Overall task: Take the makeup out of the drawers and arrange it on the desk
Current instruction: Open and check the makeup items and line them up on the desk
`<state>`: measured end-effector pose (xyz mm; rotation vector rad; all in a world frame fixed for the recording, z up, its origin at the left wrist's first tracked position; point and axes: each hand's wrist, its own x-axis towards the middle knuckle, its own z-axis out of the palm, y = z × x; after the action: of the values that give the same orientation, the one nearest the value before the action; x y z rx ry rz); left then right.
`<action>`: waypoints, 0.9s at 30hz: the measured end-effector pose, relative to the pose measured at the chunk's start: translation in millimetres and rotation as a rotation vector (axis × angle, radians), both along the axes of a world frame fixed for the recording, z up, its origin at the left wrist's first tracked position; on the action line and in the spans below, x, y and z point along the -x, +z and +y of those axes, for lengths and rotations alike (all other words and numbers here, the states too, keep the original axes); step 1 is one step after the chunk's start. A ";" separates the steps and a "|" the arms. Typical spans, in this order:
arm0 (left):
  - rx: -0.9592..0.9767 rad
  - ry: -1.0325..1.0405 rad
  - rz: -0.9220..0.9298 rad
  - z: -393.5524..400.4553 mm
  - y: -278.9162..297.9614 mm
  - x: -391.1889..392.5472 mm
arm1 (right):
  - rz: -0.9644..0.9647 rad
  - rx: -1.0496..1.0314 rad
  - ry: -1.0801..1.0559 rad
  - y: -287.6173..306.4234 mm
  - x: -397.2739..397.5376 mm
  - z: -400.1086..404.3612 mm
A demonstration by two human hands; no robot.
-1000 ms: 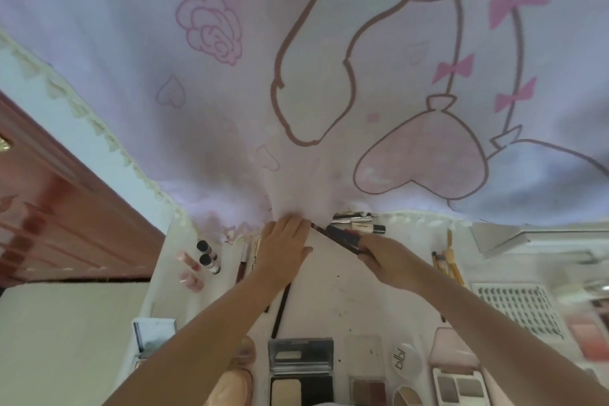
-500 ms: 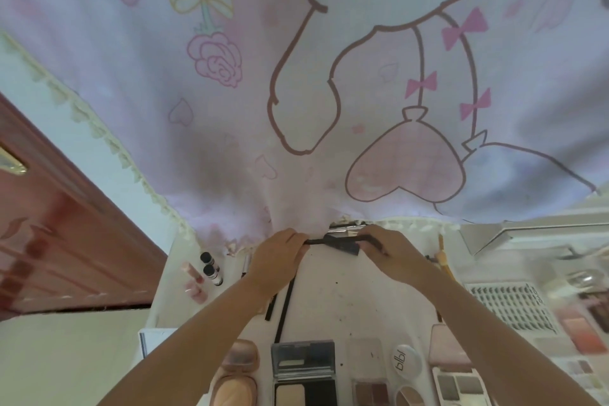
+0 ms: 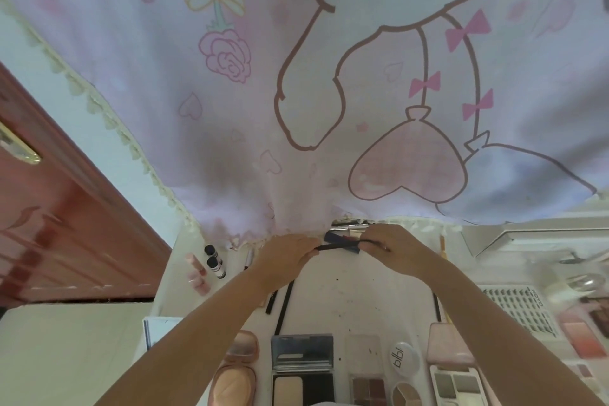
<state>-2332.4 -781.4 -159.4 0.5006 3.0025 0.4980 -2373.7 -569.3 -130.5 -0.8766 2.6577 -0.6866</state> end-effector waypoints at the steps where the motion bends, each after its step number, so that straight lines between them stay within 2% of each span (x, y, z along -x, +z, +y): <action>1: 0.019 -0.013 -0.011 -0.1 0.5 -0.4 | -0.006 0.007 0.010 -0.6 0.8 1.4; 11: 0.001 -0.003 -0.133 -1.7 6.0 2.6 | 0.027 0.009 0.064 -0.8 4.8 6.6; 14: 0.053 0.136 -0.250 -38.7 -1.2 -6.0 | 0.052 0.110 -0.204 12.6 13.8 39.8; 17: 0.117 0.236 -0.309 -75.6 -6.6 -20.5 | 0.007 0.002 -0.375 25.7 24.1 77.0; 20: 0.109 0.188 -0.273 -59.7 -1.0 -11.9 | -0.050 -0.069 -0.302 20.2 24.4 55.0; 23: 0.129 0.092 -0.228 -29.3 1.1 -3.5 | -0.124 -0.052 -0.200 0.6 17.6 20.6; 27: 0.159 0.051 -0.198 -22.1 -2.0 -2.2 | -0.152 -0.009 -0.212 -8.9 13.5 4.6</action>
<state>-2330.1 -803.4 -161.5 0.3417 2.8396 0.2893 -2387.2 -564.6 -139.5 -0.5218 2.6356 -0.7560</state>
